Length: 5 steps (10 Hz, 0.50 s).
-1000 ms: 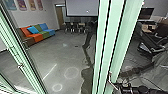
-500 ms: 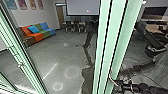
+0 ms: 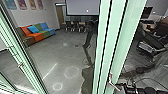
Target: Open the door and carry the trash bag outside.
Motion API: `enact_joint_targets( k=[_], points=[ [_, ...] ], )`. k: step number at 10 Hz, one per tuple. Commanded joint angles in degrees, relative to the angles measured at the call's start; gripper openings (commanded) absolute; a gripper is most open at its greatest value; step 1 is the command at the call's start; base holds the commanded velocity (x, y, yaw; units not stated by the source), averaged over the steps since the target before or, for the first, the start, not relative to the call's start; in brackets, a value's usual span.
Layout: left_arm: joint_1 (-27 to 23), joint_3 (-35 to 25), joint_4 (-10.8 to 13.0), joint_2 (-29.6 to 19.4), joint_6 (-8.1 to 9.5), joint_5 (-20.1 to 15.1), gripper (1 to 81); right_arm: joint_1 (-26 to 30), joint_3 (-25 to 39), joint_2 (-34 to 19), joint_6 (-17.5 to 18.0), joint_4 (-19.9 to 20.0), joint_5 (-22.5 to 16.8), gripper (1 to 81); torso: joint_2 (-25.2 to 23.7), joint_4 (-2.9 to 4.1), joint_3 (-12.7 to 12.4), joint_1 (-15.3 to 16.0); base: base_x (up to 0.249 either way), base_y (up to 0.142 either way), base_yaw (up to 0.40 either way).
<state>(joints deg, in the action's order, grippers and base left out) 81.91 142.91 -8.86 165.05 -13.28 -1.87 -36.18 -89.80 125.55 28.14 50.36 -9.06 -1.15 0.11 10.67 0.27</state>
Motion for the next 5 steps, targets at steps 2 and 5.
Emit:
enact_joint_targets(
  k=[2,5],
  points=[
    [-1.9,-0.6,0.3,-0.5,-0.34,-4.1,1.0,8.3,-6.8,-5.8,5.1,3.5,6.8,81.1,0.0,0.00,0.0,0.0,0.000,0.000,0.000],
    [-1.9,-0.6,0.3,-0.5,-0.26,-4.1,1.0,7.8,-6.6,-5.5,5.1,3.5,6.7,81.1,-0.1,-0.02,0.0,-0.3,0.000,0.000,0.000]
  ],
)
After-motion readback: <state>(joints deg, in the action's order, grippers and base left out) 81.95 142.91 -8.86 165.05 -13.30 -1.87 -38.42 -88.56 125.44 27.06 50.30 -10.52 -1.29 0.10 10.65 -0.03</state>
